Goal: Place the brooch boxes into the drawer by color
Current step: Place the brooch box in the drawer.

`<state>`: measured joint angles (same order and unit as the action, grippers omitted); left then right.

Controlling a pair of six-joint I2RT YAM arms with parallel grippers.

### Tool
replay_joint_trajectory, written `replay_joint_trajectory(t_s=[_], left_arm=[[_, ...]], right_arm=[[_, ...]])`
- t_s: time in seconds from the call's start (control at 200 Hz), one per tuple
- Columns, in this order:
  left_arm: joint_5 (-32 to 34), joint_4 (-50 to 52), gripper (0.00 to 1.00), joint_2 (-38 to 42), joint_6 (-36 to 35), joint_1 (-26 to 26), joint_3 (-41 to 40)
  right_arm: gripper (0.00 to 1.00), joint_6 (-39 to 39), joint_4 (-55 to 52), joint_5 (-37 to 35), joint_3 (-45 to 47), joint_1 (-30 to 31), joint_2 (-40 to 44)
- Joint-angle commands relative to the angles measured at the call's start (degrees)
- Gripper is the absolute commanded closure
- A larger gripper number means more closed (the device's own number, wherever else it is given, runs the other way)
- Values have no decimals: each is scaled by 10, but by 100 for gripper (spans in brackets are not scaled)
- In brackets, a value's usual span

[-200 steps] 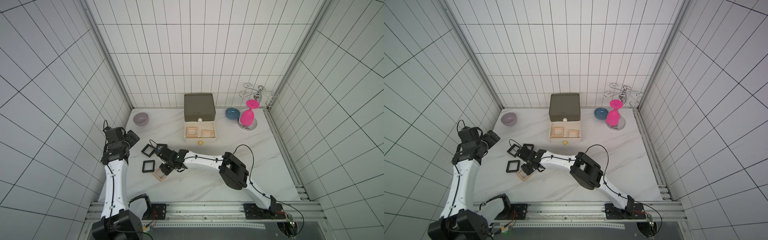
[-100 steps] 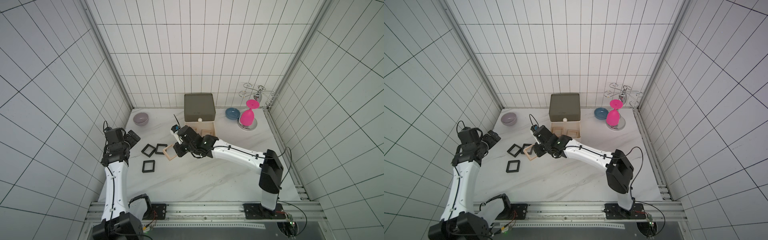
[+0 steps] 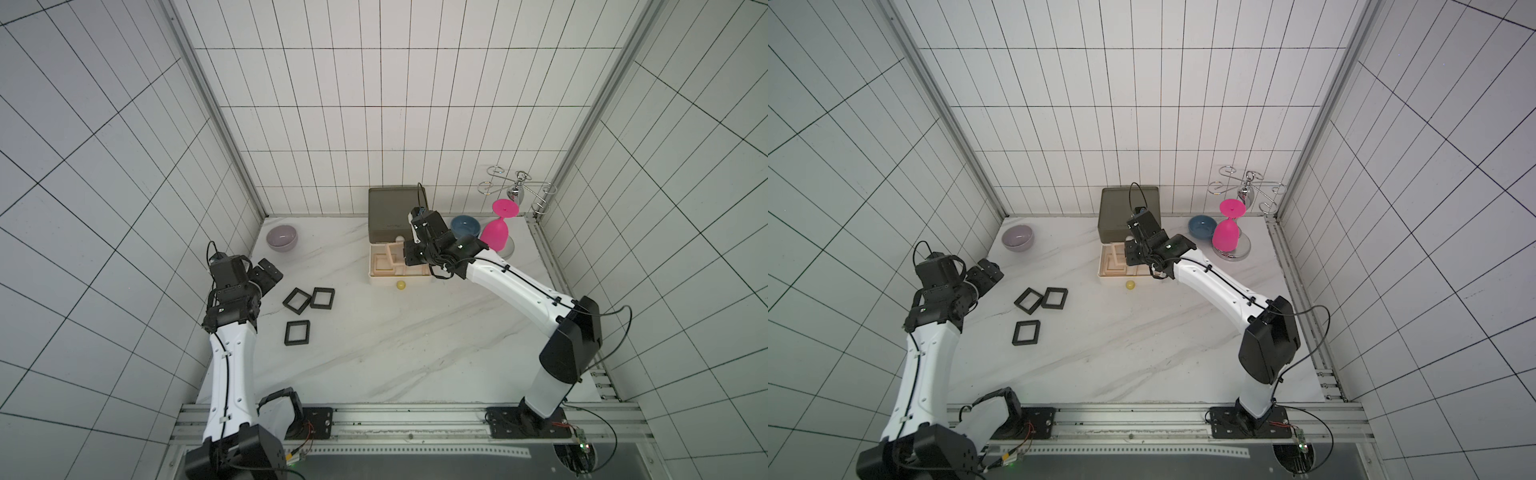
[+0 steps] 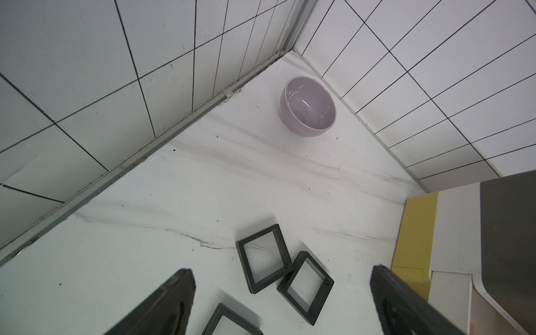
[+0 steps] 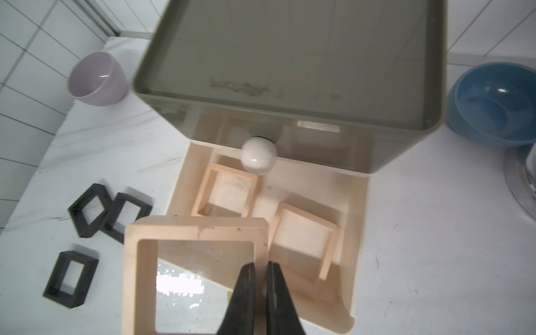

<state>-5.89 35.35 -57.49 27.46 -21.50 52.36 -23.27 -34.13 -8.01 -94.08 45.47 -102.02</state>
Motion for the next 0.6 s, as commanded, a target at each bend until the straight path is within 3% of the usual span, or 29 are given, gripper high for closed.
replay_joint_trajectory(t_s=[0.0, 0.595], left_arm=[[-9, -13, 2, -2, -1, -1, -6], [-18, -16, 2, -8, -4, -2, -5]], right_arm=[[100, -15, -34, -26, -27, -14, -26], [99, -13, -33, -38, -32, -43, -89]])
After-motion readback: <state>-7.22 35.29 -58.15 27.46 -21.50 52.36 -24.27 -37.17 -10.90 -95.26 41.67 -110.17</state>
